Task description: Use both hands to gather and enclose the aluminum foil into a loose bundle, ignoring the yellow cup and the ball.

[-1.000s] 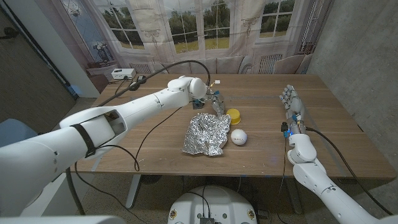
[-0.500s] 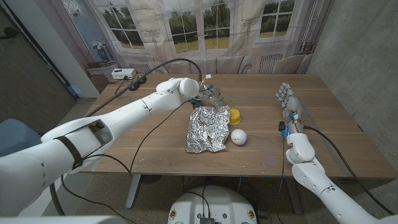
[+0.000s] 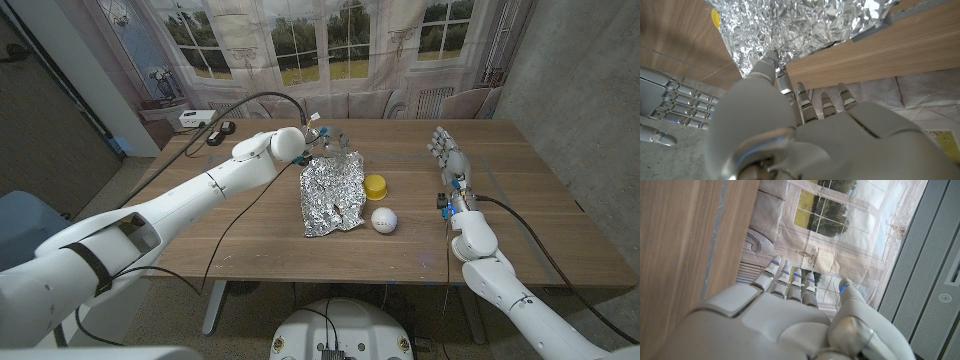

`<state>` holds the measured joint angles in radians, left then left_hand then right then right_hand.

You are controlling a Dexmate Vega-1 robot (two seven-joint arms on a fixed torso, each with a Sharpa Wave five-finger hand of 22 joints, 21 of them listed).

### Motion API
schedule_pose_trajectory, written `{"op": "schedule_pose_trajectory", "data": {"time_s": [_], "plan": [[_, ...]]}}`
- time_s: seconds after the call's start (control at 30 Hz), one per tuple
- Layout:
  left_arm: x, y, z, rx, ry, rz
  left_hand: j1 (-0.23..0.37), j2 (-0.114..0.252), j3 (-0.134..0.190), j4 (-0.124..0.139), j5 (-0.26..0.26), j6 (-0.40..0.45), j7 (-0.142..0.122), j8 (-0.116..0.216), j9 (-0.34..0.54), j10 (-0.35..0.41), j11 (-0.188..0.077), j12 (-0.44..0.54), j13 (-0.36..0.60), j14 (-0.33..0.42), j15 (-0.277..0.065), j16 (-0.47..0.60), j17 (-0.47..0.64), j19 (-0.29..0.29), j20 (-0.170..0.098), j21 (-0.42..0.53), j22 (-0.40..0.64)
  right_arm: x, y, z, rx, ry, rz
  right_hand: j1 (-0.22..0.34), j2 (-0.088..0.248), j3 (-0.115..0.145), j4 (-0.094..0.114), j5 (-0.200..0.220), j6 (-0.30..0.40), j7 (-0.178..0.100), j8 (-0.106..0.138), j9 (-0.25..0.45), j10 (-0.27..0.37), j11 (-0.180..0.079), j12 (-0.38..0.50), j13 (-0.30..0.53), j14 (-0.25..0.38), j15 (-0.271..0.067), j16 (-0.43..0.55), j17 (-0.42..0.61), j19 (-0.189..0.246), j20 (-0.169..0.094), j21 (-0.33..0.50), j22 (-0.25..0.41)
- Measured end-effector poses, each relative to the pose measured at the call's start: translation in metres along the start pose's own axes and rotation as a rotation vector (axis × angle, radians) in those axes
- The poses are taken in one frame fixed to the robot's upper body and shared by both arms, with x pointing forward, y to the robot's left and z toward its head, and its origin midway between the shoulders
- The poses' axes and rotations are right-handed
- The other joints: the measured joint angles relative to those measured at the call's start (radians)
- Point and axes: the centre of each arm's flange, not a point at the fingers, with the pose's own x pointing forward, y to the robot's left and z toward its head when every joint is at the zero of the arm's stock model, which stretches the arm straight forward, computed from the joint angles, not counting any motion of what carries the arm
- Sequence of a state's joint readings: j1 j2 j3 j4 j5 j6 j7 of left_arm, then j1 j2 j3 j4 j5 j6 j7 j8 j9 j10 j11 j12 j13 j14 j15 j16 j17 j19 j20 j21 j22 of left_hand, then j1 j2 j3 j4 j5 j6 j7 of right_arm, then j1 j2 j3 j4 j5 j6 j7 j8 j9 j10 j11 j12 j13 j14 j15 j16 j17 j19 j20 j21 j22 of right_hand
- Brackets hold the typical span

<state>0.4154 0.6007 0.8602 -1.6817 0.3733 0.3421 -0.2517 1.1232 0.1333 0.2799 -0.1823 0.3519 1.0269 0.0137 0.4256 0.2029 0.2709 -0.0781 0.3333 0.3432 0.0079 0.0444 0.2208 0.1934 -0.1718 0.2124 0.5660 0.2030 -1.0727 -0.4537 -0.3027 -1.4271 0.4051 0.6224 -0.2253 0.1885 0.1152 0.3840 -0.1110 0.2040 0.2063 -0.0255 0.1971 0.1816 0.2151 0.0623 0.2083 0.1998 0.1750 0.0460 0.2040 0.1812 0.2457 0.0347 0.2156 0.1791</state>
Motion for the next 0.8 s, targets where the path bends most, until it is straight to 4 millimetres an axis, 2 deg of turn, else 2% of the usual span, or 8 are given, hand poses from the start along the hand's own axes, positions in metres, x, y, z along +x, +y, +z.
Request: {"op": "schedule_pose_trajectory", "data": {"time_s": [0.13, 0.17, 0.27, 0.43, 0.47, 0.7, 0.77, 0.8], "plan": [[-0.007, -0.001, -0.008, -0.023, 0.013, 0.033, -0.003, -0.003, 0.004, -0.004, 0.017, -0.002, 0.012, 0.000, 0.000, 0.009, -0.006, 0.000, 0.000, 0.011, -0.007, 0.000, 0.005, 0.000, 0.000, 0.008, 0.000, 0.001, 0.008, 0.002, -0.053, -0.007, 0.020, 0.038, 0.020, 0.022, -0.022, 0.000, 0.020, -0.005, 0.007, 0.000, 0.018, -0.003, 0.007, 0.000, 0.012, -0.012, 0.000, 0.000, 0.007, -0.007, 0.000, 0.000], [-0.009, 0.005, -0.011, -0.033, 0.019, 0.089, -0.005, -0.005, 0.006, -0.006, 0.023, -0.002, 0.012, 0.000, 0.003, 0.012, -0.009, 0.003, 0.000, 0.015, -0.007, 0.000, 0.005, 0.001, 0.000, 0.010, 0.000, 0.003, 0.017, 0.008, -0.056, -0.022, 0.041, 0.045, 0.022, 0.026, -0.026, 0.000, 0.027, -0.005, 0.007, 0.000, 0.018, -0.003, 0.007, 0.000, 0.012, -0.012, 0.000, 0.000, 0.008, -0.008, 0.000, 0.000], [-0.012, 0.009, -0.015, -0.045, 0.028, 0.144, -0.014, -0.014, 0.008, -0.008, 0.036, -0.002, 0.012, 0.000, 0.006, 0.018, -0.015, 0.007, 0.000, 0.021, -0.011, 0.000, 0.005, 0.012, 0.001, 0.015, 0.000, 0.004, 0.026, 0.013, -0.071, -0.033, 0.065, 0.055, 0.028, 0.033, -0.033, 0.000, 0.030, -0.005, 0.007, 0.000, 0.023, -0.009, 0.007, 0.000, 0.012, -0.012, 0.000, 0.000, 0.013, -0.013, 0.000, 0.000], [-0.021, 0.009, -0.028, -0.081, 0.058, 0.222, -0.017, -0.018, 0.021, -0.009, 0.055, -0.006, 0.016, 0.000, 0.034, 0.027, -0.024, 0.014, 0.000, 0.027, -0.016, 0.000, 0.005, 0.038, -0.002, 0.022, 0.000, 0.006, 0.041, 0.016, -0.121, -0.038, 0.108, 0.070, 0.026, 0.037, -0.037, 0.000, 0.042, -0.007, 0.007, 0.000, 0.028, -0.003, 0.007, 0.000, 0.012, -0.012, 0.000, 0.000, 0.013, -0.013, 0.000, 0.000], [-0.023, 0.012, -0.031, -0.087, 0.068, 0.262, -0.023, -0.023, 0.022, -0.008, 0.060, -0.006, 0.016, 0.019, 0.034, 0.030, -0.027, 0.015, 0.000, 0.030, -0.020, 0.000, 0.005, 0.044, -0.003, 0.024, 0.000, 0.007, 0.045, 0.018, -0.124, -0.044, 0.118, 0.070, 0.026, 0.040, -0.040, 0.000, 0.042, -0.007, 0.007, 0.000, 0.028, -0.003, 0.007, 0.000, 0.012, -0.012, 0.000, 0.000, 0.013, -0.013, 0.000, 0.000], [-0.031, 0.018, -0.044, -0.100, 0.120, 0.383, -0.027, -0.030, 0.028, -0.008, 0.079, -0.015, 0.013, 0.027, 0.034, 0.043, -0.040, 0.022, 0.000, 0.050, -0.028, 0.000, 0.005, 0.059, 0.002, 0.037, 0.000, 0.009, 0.060, 0.023, -0.142, -0.055, 0.155, 0.079, 0.017, 0.041, -0.041, 0.000, 0.042, -0.007, 0.007, 0.000, 0.028, -0.003, 0.007, 0.000, 0.012, -0.012, 0.000, 0.000, 0.013, -0.013, 0.000, 0.000], [-0.034, 0.021, -0.048, -0.090, 0.139, 0.430, -0.032, -0.035, 0.032, -0.011, 0.089, -0.021, 0.011, 0.052, 0.034, 0.045, -0.041, 0.022, 0.001, 0.060, -0.032, 0.000, 0.004, 0.068, 0.000, 0.041, 0.000, 0.009, 0.062, 0.024, -0.142, -0.057, 0.161, 0.079, 0.017, 0.045, -0.045, 0.000, 0.042, -0.007, 0.007, 0.000, 0.028, -0.003, 0.007, 0.000, 0.012, -0.012, 0.000, 0.000, 0.013, -0.013, 0.000, 0.000], [-0.036, 0.025, -0.049, -0.079, 0.150, 0.461, -0.036, -0.039, 0.044, -0.003, 0.089, -0.025, 0.008, 0.061, 0.034, 0.049, -0.045, 0.022, 0.002, 0.065, -0.035, 0.000, 0.004, 0.075, -0.002, 0.043, 0.000, 0.009, 0.064, 0.024, -0.140, -0.059, 0.164, 0.079, 0.017, 0.045, -0.045, 0.000, 0.042, -0.007, 0.007, 0.000, 0.028, -0.003, 0.007, 0.000, 0.012, -0.012, 0.000, 0.000, 0.013, -0.013, 0.000, 0.000]]}}
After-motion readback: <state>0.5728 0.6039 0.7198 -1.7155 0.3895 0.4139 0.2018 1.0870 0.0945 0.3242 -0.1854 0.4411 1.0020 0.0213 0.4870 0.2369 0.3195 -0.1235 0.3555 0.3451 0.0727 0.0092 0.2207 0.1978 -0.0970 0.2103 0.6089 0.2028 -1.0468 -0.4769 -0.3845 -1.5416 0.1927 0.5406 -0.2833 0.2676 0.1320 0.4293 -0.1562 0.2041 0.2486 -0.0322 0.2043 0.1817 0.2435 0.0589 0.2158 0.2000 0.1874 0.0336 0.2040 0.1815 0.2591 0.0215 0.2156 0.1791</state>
